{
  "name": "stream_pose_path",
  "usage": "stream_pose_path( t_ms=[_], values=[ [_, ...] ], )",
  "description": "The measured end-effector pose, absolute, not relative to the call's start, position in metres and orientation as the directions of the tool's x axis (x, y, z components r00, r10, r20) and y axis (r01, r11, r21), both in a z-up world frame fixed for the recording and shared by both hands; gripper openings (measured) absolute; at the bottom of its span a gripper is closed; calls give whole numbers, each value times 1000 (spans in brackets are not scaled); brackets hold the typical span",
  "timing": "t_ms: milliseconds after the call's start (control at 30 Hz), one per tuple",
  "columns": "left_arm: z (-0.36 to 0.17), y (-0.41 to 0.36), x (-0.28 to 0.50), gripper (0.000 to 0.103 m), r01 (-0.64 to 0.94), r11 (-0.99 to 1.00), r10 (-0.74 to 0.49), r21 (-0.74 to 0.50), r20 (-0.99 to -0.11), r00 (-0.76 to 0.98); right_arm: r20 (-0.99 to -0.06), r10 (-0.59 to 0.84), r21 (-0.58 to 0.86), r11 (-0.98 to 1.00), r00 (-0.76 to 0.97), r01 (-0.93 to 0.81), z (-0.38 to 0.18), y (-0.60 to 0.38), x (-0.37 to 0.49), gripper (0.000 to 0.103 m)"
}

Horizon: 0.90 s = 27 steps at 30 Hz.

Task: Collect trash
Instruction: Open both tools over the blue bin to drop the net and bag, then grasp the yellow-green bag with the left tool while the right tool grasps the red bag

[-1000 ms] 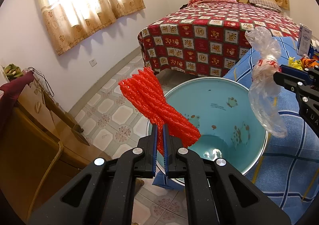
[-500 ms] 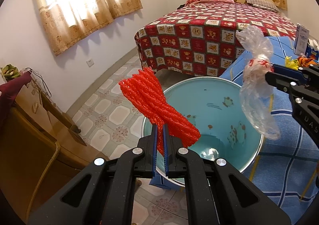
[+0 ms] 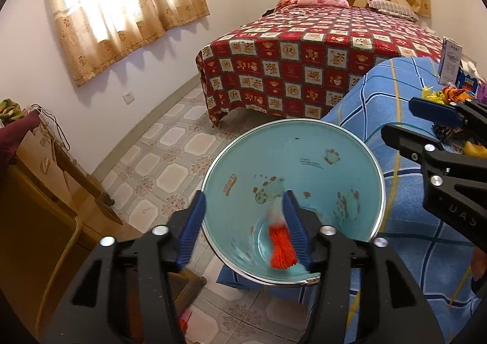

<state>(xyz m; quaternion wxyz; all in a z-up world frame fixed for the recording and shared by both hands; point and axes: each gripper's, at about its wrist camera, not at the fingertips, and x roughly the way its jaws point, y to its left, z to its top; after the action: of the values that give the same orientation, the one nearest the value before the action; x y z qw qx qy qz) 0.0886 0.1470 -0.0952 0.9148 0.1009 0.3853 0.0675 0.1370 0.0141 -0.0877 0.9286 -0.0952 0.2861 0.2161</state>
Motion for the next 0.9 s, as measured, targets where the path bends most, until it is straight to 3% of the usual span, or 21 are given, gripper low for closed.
stream_pose_path(
  t_ms=[100, 167, 433, 733, 900],
  values=[
    [-95, 142, 87, 59, -35, 970, 196, 239, -695, 692, -561, 342, -45, 897, 754, -440, -83, 5, 131, 56],
    [-94, 140, 86, 69, -32, 971, 191, 235, -696, 692, -551, 340, -41, 901, 762, -431, -79, -4, 125, 59],
    [-88, 105, 75, 75, 37, 969, 146, 243, -689, 710, -523, 241, -55, 948, 818, -314, -65, -77, 85, 67],
    [-116, 15, 66, 75, 223, 937, 47, 270, -729, 683, -540, -72, -65, 997, 839, 44, -86, -221, 20, 69],
    [-122, -33, 66, 75, 282, 924, -1, 258, -735, 678, -575, -132, -36, 990, 807, 136, -106, -266, 7, 69]
  ],
)
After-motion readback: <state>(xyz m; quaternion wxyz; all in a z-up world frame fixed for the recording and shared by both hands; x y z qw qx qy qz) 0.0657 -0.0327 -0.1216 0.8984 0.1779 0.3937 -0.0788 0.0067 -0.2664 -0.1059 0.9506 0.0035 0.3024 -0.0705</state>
